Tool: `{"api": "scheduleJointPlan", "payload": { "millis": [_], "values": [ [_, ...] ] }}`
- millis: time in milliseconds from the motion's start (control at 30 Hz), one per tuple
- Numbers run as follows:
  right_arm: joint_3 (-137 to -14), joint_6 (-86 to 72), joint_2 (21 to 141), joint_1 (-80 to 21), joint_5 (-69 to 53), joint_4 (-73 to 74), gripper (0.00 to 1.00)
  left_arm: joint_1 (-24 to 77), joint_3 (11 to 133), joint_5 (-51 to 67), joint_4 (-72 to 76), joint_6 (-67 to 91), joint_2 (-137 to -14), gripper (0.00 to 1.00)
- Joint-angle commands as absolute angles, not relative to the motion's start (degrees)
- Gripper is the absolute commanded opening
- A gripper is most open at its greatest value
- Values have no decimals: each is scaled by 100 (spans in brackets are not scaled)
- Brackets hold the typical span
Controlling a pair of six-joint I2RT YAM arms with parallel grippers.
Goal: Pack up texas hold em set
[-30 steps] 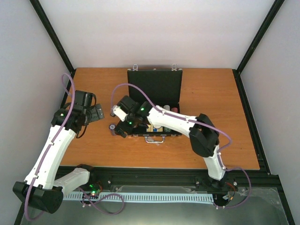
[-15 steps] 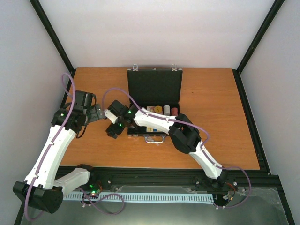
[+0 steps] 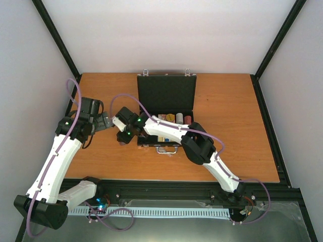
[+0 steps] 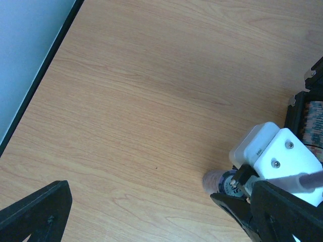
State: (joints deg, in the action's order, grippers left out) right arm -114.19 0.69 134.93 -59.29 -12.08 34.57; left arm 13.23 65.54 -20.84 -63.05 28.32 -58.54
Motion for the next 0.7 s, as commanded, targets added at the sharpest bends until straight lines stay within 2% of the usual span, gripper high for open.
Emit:
{"api": "scheduleJointPlan", "payload": {
  "millis": [0,67,100,667],
  "values": [
    [-11529,31,13566,-5889,-1152,3406,15,1294,6628,-2159,-6365,2892,-5846,100],
    [-11484,62,13472,-5889,-1041,3410,5,1295,6618,-2161,-6356,2900,-5838,100],
    [-11445,96,13391,-5889,-967,3404,3,1297,6612,-2155,-6355,2900,-5836,100],
    [-9817,704,11006,-5880,474,3031,3,1292,6568,-2116,-6298,2941,-5833,100]
  ]
}}
